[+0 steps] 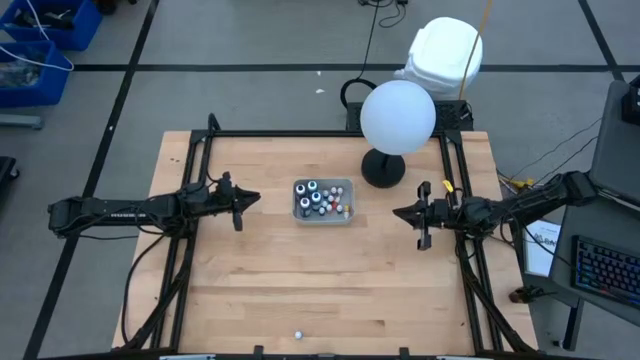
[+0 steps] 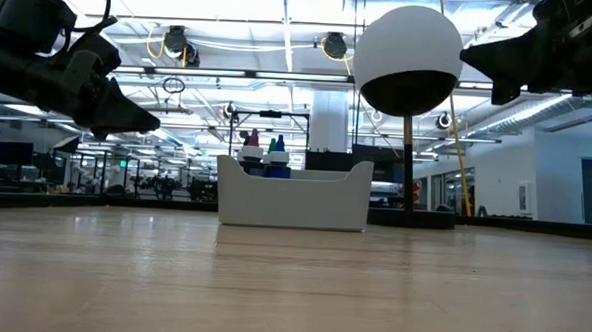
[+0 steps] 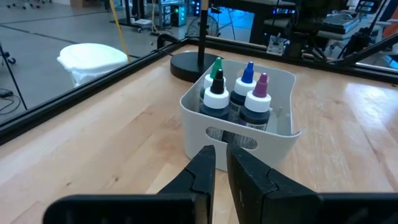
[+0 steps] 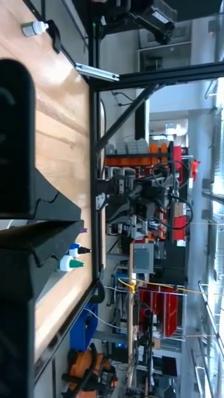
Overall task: Pick & Place food coloring
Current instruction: Put the small green food coloring bottle into the gray bin
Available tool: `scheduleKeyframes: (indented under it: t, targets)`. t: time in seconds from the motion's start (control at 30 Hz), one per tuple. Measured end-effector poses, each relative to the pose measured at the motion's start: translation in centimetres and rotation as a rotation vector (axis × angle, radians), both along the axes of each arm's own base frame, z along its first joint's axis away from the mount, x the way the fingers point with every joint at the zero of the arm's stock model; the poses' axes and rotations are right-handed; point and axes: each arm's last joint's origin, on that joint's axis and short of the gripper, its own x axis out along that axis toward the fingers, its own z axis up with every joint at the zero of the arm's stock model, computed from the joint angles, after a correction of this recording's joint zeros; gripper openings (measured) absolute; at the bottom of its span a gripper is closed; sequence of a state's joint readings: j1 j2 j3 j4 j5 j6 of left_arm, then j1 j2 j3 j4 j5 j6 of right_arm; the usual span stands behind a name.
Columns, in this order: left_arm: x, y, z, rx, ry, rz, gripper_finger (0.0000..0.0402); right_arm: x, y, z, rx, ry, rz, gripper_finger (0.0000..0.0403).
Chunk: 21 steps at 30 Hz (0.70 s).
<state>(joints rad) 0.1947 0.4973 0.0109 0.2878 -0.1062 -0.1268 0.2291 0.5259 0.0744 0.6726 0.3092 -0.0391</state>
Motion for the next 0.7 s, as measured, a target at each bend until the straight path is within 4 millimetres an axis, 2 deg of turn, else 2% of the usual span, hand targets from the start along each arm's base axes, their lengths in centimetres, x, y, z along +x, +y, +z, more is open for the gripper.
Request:
scheduleKeyframes:
  t: [0.27,0.37,0.53,0.7]
  targets:
    - [0.1,0.0,0.3,0.025,0.003,0.014,0.0047,0.0,0.1,-0.2,-0.003,0.013,0.008,0.0000]
    - [0.4,-0.6,1.4,0.043,0.030,-0.098,0.0047,0.0,0.3,-0.3,-0.014,0.023,0.021,0.0000]
    - [1.7,-2.7,4.6,0.080,0.078,-0.229,0.0037,-0.1,0.4,-0.1,-0.039,0.009,0.029,0.0000]
    - [3.9,-6.6,7.2,0.126,0.200,-0.375,0.0006,-0.1,0.4,-0.1,-0.053,0.002,0.027,0.0000]
